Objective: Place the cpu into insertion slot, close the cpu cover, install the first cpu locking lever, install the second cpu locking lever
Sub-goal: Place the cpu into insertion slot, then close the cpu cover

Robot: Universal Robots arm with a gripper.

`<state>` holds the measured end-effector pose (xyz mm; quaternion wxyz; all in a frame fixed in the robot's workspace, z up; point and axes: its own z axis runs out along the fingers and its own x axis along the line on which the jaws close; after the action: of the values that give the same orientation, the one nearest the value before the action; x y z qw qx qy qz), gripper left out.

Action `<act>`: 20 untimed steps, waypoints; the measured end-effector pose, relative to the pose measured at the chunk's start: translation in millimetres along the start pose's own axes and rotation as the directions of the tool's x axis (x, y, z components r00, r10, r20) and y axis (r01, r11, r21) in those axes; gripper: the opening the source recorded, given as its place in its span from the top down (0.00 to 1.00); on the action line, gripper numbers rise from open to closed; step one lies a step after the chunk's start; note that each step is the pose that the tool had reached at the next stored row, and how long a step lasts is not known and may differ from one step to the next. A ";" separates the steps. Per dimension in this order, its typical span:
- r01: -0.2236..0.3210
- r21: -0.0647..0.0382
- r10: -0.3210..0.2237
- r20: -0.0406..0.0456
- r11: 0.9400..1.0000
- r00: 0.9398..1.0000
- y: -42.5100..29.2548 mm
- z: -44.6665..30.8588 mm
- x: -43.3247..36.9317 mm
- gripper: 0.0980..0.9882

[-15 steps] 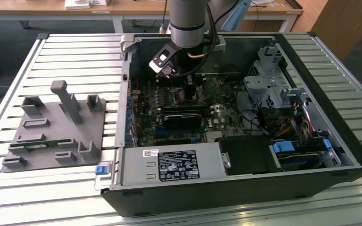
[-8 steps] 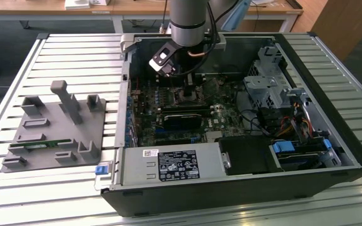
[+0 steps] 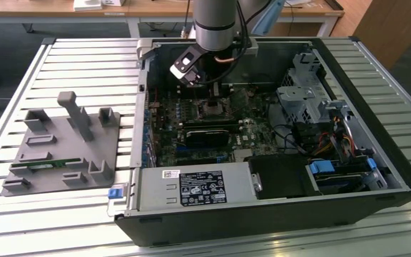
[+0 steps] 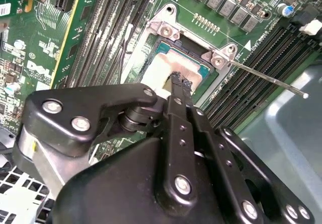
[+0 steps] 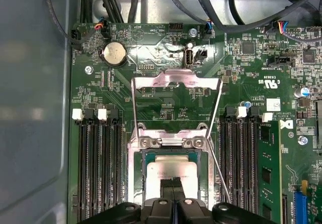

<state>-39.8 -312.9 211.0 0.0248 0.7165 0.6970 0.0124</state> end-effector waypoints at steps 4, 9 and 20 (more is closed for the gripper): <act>0.000 0.002 0.000 0.000 1.000 1.000 0.2 -1.7 0.0 0.99; 0.000 0.002 0.000 0.000 1.000 1.000 0.3 -2.7 0.0 0.99; -0.001 0.003 0.001 0.000 1.000 1.000 0.7 -8.1 -0.1 0.99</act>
<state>-39.6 -312.9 219.2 0.0237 0.7168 0.6968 0.0113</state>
